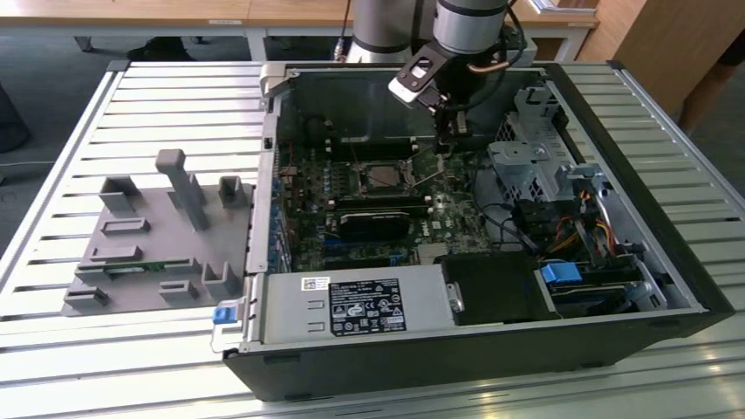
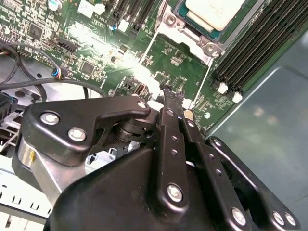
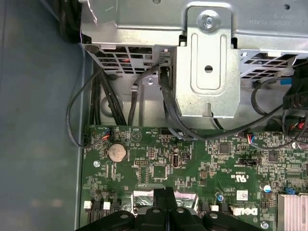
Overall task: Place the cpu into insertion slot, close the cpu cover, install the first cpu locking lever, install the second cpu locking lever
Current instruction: 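Close the cpu cover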
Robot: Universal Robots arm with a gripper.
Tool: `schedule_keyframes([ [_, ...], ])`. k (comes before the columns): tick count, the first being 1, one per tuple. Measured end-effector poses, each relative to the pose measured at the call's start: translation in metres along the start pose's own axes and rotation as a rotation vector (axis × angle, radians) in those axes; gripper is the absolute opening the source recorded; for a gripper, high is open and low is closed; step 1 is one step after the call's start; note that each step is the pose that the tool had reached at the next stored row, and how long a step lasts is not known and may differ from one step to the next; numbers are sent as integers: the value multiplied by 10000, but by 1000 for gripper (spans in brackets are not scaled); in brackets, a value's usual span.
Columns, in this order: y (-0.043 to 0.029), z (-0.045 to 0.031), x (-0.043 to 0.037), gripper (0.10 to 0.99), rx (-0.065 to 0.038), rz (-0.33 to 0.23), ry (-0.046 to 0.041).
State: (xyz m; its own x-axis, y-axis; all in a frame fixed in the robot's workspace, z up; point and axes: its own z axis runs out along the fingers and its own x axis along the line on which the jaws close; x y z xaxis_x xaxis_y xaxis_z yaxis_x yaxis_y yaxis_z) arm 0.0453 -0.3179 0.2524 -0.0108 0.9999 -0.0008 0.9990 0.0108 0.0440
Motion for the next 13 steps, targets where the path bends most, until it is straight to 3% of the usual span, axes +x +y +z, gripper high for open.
schedule_keyframes([
  [13, 134, 32, 16, 106, 44, -8, -1],
])
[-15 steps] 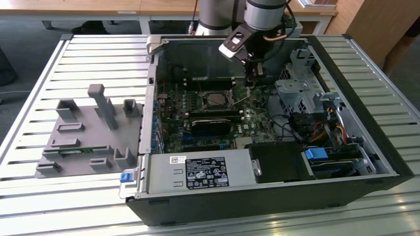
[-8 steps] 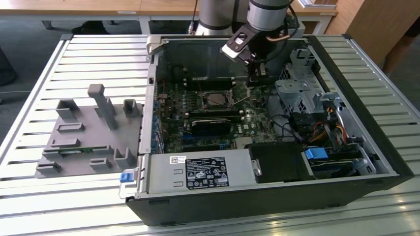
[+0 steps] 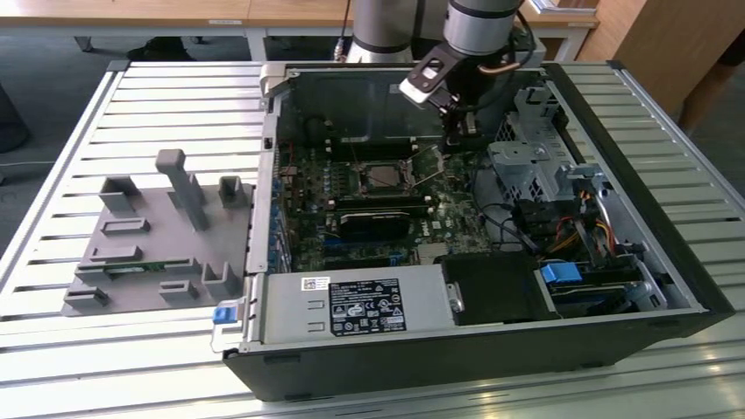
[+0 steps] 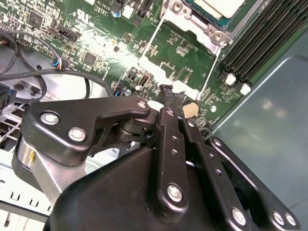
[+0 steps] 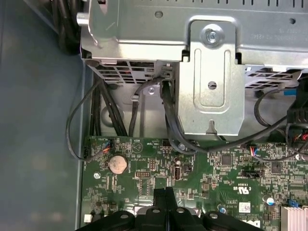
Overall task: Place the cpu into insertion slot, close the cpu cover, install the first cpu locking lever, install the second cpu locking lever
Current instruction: 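Close the cpu cover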
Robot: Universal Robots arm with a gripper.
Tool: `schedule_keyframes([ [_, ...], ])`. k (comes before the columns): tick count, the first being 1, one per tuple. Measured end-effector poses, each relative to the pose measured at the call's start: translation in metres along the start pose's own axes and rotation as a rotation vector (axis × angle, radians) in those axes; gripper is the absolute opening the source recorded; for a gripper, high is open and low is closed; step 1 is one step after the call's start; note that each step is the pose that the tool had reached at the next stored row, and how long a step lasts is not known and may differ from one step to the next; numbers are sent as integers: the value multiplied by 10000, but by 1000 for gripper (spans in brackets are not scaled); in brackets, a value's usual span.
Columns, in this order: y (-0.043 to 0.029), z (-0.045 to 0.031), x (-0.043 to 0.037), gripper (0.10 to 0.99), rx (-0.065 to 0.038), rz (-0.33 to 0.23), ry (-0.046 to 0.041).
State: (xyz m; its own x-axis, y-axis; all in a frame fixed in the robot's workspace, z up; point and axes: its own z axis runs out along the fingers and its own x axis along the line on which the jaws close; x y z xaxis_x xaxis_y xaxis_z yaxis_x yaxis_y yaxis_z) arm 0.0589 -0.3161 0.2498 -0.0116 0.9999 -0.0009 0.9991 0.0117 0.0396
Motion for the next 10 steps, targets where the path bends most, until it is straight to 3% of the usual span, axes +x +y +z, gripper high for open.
schedule_keyframes([
  [10, 82, 19, 4, 106, 80, 0, 1],
])
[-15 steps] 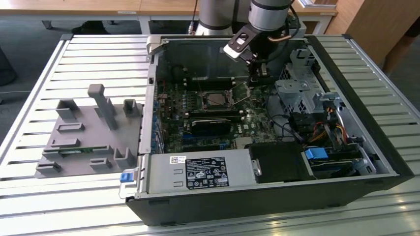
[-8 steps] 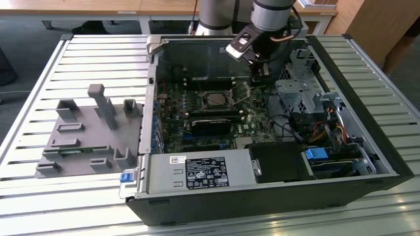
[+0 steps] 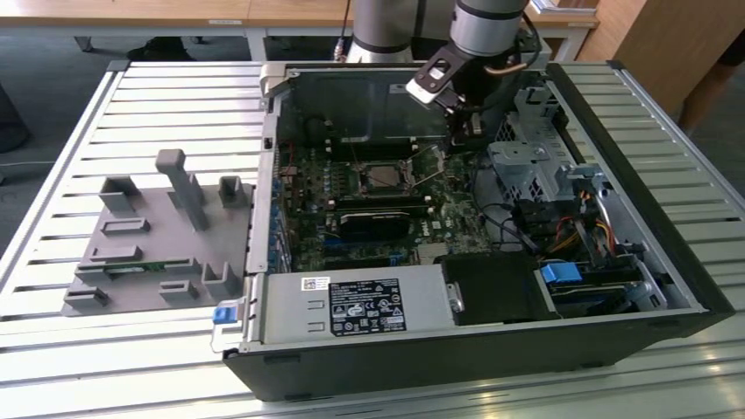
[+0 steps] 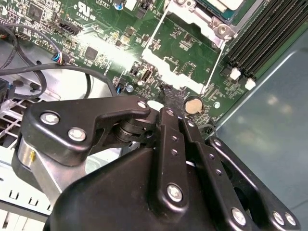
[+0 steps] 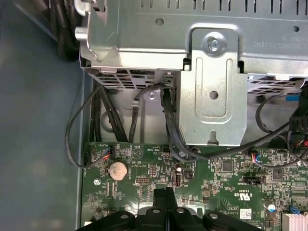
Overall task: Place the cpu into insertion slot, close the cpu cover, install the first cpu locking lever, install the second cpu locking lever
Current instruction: 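Close the cpu cover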
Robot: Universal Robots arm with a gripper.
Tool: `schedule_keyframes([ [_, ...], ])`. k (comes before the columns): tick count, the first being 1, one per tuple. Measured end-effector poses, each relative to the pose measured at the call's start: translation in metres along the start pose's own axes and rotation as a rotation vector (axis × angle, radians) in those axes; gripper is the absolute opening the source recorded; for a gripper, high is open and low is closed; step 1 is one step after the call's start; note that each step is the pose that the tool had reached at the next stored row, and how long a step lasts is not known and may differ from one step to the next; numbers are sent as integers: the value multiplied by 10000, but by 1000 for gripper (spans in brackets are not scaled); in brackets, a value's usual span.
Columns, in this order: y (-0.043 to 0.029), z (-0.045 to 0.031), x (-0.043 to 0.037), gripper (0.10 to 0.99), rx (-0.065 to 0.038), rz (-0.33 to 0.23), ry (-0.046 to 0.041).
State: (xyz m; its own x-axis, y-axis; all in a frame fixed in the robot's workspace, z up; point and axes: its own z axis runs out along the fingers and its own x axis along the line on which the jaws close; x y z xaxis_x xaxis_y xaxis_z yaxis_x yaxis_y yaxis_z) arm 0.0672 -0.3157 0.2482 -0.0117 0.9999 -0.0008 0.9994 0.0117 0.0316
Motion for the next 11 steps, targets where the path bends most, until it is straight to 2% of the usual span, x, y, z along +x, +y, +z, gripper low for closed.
schedule_keyframes([
  [11, 33, 78, 1, 106, 63, 1, 1],
])
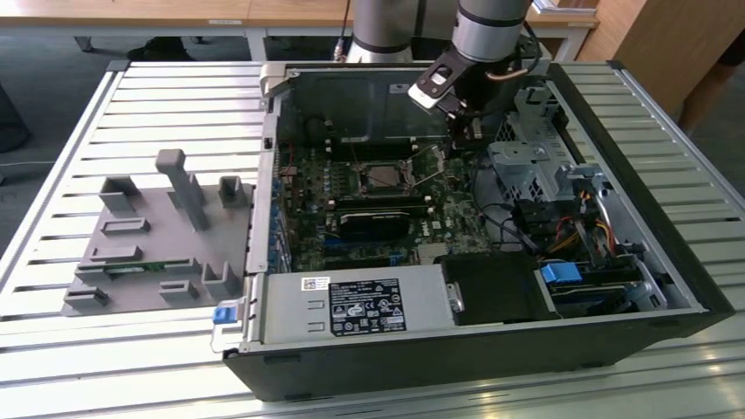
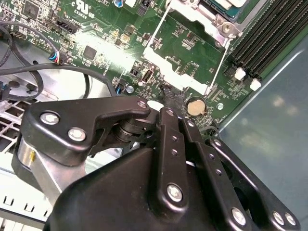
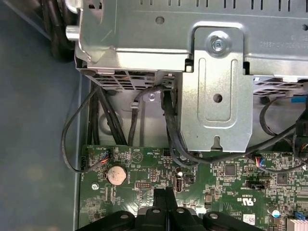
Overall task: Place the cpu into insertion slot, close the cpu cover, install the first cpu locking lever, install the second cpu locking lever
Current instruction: 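Close the cpu cover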
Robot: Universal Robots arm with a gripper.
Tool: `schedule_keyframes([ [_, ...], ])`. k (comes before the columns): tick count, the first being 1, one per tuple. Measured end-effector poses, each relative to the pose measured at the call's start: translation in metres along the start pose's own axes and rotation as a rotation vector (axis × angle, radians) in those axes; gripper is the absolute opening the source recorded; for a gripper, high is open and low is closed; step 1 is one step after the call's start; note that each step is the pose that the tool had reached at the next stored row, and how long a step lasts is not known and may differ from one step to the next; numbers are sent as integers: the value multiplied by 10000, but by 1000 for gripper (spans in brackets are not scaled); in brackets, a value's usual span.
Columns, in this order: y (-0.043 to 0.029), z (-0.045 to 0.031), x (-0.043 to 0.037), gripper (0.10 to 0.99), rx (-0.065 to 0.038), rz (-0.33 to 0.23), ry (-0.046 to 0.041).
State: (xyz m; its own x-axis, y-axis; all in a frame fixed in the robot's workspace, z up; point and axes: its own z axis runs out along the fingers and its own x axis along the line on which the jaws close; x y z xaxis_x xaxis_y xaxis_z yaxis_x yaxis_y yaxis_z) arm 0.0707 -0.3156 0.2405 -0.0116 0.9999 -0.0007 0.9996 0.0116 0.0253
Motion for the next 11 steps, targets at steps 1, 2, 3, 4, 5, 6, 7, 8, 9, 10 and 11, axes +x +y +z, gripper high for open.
schedule_keyframes([
  [1, 0, 8, 0, 106, 2, 0, 0],
  [2, 0, 16, 1, 106, 3, -1, 0],
  [3, -1, 21, 1, 106, 5, -1, 0],
  [4, -7, 21, 1, 106, 5, -1, -1],
  [5, -18, 22, 1, 106, 5, -2, -2],
  [6, -32, 22, 1, 106, 4, -2, 0],
  [7, -47, 22, 1, 106, 4, -2, 0],
  [8, -64, 22, 2, 106, 5, -2, 0],
  [9, -83, 22, 2, 106, 4, -2, -2],
  [10, -106, 22, 2, 106, 6, 0, 1],
  [11, -128, 22, 2, 106, 5, -1, 1],
])
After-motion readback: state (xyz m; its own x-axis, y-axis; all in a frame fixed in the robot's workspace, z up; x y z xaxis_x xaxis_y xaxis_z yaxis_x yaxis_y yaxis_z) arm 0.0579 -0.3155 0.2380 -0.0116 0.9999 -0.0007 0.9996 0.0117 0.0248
